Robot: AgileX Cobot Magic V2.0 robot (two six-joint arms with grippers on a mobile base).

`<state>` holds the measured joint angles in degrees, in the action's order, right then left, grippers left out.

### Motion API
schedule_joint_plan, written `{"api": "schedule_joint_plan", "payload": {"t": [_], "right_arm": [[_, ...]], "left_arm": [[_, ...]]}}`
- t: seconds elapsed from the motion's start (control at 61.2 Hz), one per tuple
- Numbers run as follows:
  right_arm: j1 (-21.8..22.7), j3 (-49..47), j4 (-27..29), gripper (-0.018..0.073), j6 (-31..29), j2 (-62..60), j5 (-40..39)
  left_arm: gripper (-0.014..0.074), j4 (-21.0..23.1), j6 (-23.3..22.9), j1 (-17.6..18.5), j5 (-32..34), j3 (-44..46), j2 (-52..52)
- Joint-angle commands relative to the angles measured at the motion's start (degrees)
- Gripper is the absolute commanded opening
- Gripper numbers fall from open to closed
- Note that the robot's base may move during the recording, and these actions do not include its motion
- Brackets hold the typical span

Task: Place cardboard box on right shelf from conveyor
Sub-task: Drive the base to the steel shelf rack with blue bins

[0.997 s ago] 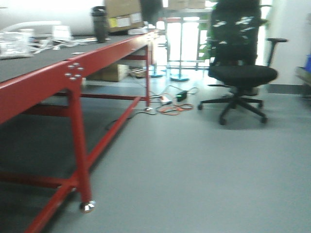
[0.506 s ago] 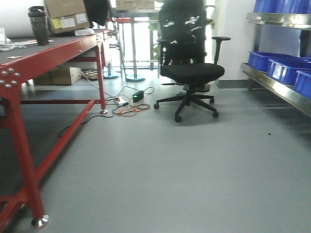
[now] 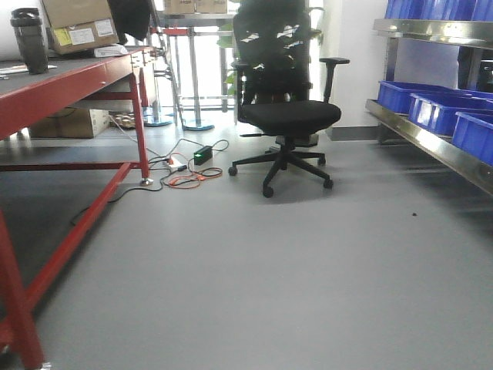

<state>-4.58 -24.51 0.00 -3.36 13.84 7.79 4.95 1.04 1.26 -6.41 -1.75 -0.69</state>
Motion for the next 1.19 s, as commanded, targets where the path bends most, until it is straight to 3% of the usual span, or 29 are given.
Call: {"api": "schedule_joint_plan", "payload": {"t": [0.0, 1.176], "right_arm": [[0.39, -1.74, -0.51, 0.0055, -0.34, 0.47, -5.91], [0.39, -1.74, -0.51, 0.0055, -0.34, 0.47, -5.91]], "left_arm": [[-0.0119, 0.26, -0.16, -0.10, 4.68, 0.16, -0.40], [-0.0119, 0.26, -0.16, -0.10, 4.68, 0.16, -0.40]]}}
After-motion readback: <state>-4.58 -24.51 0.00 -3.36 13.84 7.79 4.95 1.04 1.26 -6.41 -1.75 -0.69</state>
